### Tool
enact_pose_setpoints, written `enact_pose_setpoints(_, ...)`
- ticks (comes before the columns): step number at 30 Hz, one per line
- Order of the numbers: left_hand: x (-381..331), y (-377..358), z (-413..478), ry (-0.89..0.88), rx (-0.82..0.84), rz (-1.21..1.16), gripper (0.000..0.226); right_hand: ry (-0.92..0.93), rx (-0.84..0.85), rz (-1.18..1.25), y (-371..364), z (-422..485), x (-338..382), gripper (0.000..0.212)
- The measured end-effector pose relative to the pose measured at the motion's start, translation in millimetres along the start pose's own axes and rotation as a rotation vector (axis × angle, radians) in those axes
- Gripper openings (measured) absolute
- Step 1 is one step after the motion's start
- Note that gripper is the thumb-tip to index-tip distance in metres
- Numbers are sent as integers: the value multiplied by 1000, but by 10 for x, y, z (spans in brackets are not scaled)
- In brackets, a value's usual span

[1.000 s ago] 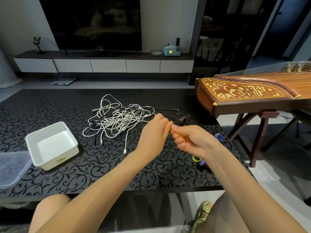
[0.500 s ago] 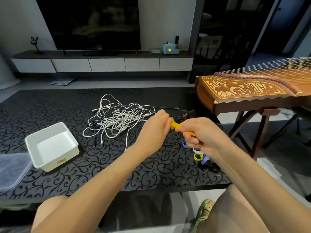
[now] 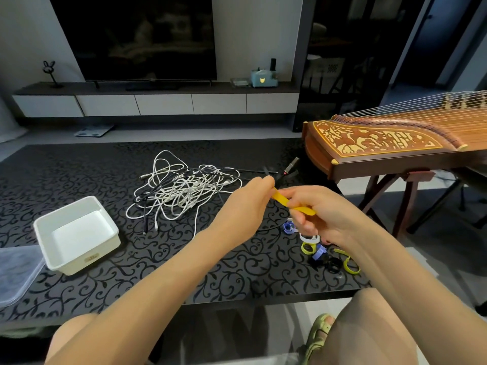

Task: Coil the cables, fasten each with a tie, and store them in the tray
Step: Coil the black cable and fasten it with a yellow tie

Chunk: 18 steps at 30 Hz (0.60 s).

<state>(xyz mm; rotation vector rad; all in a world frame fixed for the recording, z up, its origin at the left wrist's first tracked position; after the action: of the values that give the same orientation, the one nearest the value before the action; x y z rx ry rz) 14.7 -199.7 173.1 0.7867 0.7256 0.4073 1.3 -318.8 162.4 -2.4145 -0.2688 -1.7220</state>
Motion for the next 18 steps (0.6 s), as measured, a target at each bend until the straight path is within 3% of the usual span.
enact_pose_setpoints(3,-57,-41,21,-58,27,139,6,2,-126,-228,73,26,63,18)
enact_pose_setpoints(6,-71,-78,47,-17,20,136,17,40,-200,-370,150,81,126,8)
enact_pose_setpoints(10,-4,-87,91,87,-30,37,23,109,-295,-473,117,112,184,14)
enact_pose_setpoints(14,21,-117,107,180,-128,26,40,236,-450,-844,-33,139,258,28)
enact_pose_setpoints(18,145,-108,103,308,-218,-112,39,302,-446,-814,-110,155,259,22)
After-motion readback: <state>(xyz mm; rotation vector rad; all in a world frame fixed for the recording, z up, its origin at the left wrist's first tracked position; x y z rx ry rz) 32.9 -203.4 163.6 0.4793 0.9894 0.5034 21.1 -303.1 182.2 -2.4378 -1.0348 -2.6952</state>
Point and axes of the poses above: each hand's wrist, its own z-axis towards the middle knuckle, its own y-axis out of the back of the hand, x = y × z, the point moved 6 cm from there along z, towards the middle knuckle, and after that the axes turned 5 degrees about -y, right-handed, at the moved point
